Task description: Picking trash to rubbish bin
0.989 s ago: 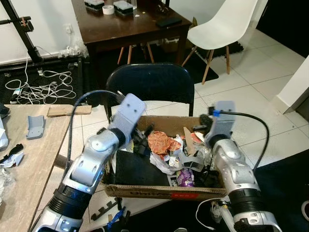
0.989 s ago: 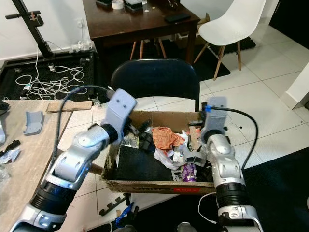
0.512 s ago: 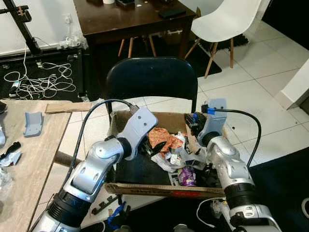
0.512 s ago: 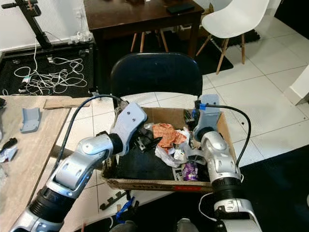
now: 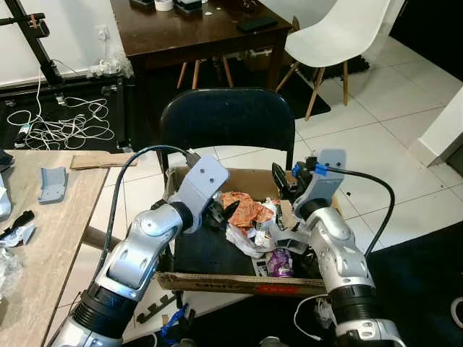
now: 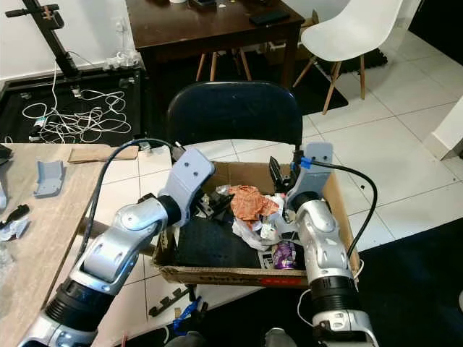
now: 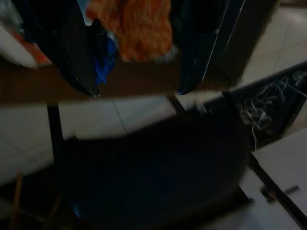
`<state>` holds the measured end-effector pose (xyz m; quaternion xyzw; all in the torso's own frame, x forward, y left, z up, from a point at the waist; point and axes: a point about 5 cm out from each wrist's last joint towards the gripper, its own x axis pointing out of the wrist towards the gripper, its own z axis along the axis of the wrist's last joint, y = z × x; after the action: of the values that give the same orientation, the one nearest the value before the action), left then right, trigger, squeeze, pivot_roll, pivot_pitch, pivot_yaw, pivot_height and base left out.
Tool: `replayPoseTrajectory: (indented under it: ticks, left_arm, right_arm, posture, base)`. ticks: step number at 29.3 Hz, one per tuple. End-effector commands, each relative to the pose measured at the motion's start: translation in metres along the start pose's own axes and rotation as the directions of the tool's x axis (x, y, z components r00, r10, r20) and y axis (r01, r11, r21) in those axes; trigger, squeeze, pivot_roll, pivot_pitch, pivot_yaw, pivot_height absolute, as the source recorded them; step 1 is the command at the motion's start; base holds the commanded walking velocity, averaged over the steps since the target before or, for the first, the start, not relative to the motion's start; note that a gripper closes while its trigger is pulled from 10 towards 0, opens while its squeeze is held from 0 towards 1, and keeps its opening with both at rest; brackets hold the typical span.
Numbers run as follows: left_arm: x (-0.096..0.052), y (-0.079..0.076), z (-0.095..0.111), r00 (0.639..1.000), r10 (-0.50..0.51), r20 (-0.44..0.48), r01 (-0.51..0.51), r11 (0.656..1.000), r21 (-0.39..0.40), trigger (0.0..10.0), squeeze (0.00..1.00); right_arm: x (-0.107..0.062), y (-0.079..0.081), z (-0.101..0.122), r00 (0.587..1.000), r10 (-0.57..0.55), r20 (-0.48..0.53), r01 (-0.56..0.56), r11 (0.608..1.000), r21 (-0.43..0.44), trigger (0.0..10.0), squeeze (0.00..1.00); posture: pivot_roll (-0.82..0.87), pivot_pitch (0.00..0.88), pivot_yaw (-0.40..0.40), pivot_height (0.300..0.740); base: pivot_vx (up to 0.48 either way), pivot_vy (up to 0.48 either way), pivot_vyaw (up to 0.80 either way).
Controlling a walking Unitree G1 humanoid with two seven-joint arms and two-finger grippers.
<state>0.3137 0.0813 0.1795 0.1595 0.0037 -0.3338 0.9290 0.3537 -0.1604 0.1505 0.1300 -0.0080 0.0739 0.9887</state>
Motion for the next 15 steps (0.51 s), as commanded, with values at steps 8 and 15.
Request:
replayPoseTrajectory:
  ticks: [8, 15]
  left_arm:
    - [-0.003, 0.0, -0.008, 0.999, 0.019, -0.031, -0.019, 1.0, -0.012, 10.0, 0.0]
    - [-0.004, 0.001, -0.009, 0.999, 0.025, -0.036, -0.026, 1.0, -0.013, 10.0, 0.0]
  right_arm:
    - [-0.002, -0.01, -0.024, 0.986, -0.008, -0.165, -0.014, 0.991, -0.131, 10.0, 0.0]
    - [-0.003, -0.018, -0.039, 0.949, -0.144, -0.281, 0.067, 0.962, -0.266, 10.0, 0.0]
  posture:
    - [0.17, 0.156, 0.023, 0.74]
    - [0.16, 0.152, 0.028, 0.74]
  base:
    - [0.0, 0.0, 0.0]
    - [0.0, 0.0, 0.0]
